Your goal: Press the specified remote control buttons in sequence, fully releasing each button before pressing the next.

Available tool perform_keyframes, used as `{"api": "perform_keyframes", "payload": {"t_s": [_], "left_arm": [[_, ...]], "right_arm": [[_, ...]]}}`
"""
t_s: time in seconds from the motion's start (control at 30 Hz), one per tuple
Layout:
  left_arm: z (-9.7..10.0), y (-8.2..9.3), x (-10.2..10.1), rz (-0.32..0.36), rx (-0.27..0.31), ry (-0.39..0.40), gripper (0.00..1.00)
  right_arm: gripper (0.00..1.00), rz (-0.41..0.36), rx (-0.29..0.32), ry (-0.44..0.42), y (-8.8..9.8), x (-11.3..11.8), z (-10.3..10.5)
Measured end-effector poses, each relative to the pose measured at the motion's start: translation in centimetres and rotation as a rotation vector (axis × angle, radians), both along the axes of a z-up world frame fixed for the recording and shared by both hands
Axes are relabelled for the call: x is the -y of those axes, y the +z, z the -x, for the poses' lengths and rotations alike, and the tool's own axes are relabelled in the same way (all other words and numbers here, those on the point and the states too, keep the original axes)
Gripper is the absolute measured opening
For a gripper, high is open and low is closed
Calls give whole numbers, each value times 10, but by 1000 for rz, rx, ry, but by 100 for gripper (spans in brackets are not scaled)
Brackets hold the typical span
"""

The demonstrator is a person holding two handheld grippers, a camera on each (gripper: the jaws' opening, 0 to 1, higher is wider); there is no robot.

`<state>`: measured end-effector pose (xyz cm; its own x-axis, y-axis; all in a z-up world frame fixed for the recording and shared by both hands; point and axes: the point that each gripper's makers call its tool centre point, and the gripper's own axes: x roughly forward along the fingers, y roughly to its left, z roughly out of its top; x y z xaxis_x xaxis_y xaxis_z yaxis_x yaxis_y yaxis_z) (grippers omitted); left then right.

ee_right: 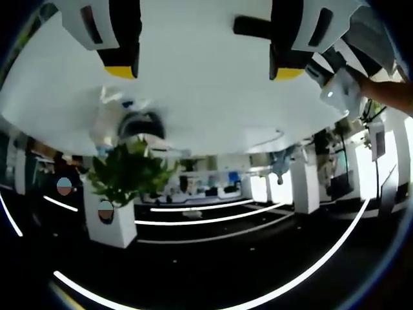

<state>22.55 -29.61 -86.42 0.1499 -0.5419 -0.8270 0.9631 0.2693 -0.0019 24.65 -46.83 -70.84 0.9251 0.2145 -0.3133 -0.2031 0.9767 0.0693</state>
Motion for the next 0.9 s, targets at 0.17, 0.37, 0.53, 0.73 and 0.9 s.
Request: {"api": "perform_keyframes", "payload": {"t_s": [0.17, 0.37, 0.53, 0.73, 0.9], "left_arm": [[-8, 0, 1, -6, -1, 6, 25], [-15, 0, 1, -1, 0, 17, 25], [-20, -1, 0, -8, -4, 21, 25], [-25, 0, -1, -25, -8, 19, 25], [-31, 0, -2, -35, -14, 16, 25]], "right_arm": [[80, 0, -2, 0, 0, 0, 0], [77, -2, -6, 3, -1, 0, 0], [76, -6, -9, -2, -1, 1, 0], [75, -1, -8, -7, -1, 3, 0], [74, -4, -8, -9, -1, 3, 1]]}}
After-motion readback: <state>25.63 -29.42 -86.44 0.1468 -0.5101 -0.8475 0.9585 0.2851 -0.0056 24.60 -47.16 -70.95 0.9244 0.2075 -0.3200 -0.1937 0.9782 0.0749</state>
